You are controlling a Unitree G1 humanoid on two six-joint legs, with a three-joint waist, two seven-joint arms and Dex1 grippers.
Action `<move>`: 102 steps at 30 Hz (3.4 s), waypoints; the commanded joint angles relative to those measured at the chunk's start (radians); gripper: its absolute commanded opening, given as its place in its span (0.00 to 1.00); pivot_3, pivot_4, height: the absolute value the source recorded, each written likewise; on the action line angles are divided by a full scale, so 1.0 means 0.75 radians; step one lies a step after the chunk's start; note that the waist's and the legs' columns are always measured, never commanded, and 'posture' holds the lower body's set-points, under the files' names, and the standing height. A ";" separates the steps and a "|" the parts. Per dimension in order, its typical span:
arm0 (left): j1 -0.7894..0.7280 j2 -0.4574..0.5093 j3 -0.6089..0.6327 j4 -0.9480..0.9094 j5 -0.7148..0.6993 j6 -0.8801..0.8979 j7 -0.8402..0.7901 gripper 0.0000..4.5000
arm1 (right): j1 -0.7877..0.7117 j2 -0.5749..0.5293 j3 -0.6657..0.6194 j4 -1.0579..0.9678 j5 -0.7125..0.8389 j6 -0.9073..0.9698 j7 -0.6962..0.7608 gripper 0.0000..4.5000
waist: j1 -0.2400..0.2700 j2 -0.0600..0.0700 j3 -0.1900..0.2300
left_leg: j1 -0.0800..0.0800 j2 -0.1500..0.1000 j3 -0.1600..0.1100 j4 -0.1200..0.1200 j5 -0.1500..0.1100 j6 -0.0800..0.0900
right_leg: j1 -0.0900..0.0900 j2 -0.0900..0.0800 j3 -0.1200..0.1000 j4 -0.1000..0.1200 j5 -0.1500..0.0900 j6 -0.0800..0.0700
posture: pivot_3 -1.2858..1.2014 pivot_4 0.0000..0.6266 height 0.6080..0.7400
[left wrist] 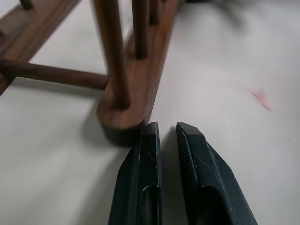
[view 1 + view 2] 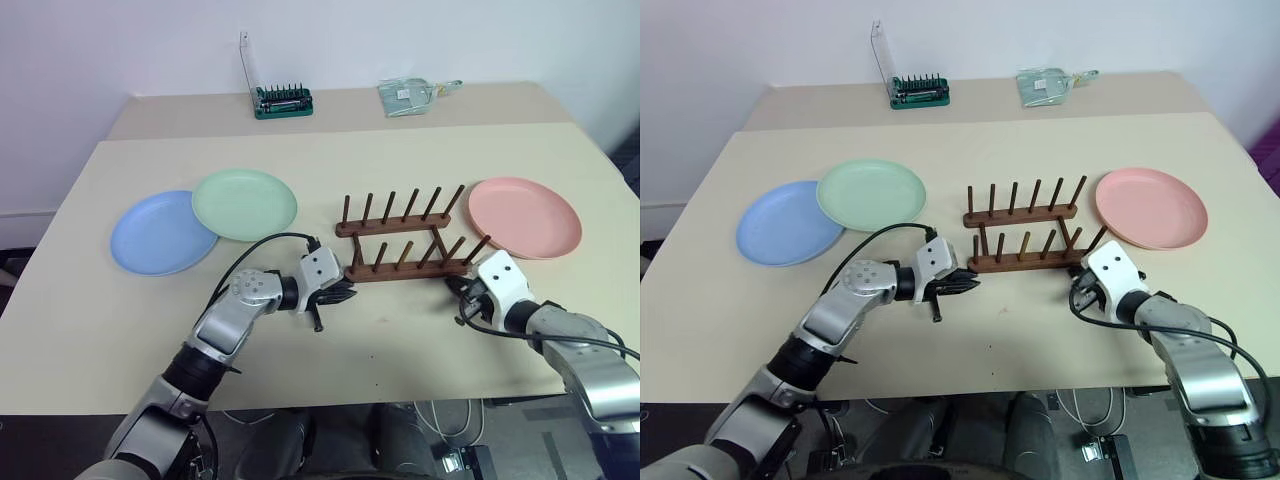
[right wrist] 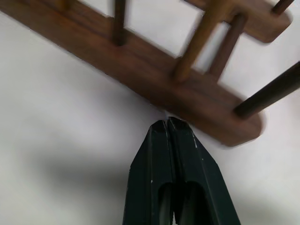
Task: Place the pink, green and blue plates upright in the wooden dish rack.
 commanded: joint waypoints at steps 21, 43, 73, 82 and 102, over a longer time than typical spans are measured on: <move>-0.065 -0.041 0.100 0.192 0.048 -0.131 0.228 0.12 | -0.089 -0.160 -0.156 0.132 -0.056 -0.169 0.144 0.39 | -0.003 0.000 -0.002 | -0.004 0.001 0.000 -0.001 0.004 -0.007 | -0.005 0.001 0.000 0.000 0.001 -0.001 | 0.52 0.24 0.98; 0.025 0.038 0.059 -0.287 -0.171 0.083 -0.030 0.12 | -0.457 -0.300 0.049 0.936 -0.397 -0.746 0.112 0.01 | -0.035 0.002 0.000 | -0.009 0.002 0.005 -0.003 0.004 -0.006 | -0.012 0.001 0.003 0.000 0.002 -0.002 | 0.52 0.24 0.98; 0.046 0.097 0.086 -0.304 -0.189 0.091 -0.021 0.12 | -0.682 -0.248 -0.482 0.332 1.235 0.473 0.407 0.01 | -0.036 0.004 0.003 | -0.013 0.014 0.008 -0.001 0.001 -0.008 | -0.017 0.014 0.005 -0.003 0.007 -0.010 | 0.52 0.24 0.98; 0.034 0.091 0.077 -0.326 -0.193 0.118 -0.015 0.12 | -0.822 -0.205 -0.403 0.540 1.116 0.464 0.403 0.15 | -0.036 0.005 0.002 | -0.013 0.014 0.009 -0.001 0.002 -0.009 | -0.018 0.014 0.006 -0.002 0.007 -0.010 | 0.52 0.24 0.98; -0.236 -0.220 0.845 -0.472 -0.050 0.363 1.188 0.88 | -0.849 -0.274 -0.263 -0.047 0.771 0.073 0.369 0.54 | -0.042 0.003 0.002 | -0.014 0.024 0.012 -0.002 0.001 -0.018 | -0.022 0.022 0.007 -0.002 0.009 -0.013 | 0.52 0.24 0.98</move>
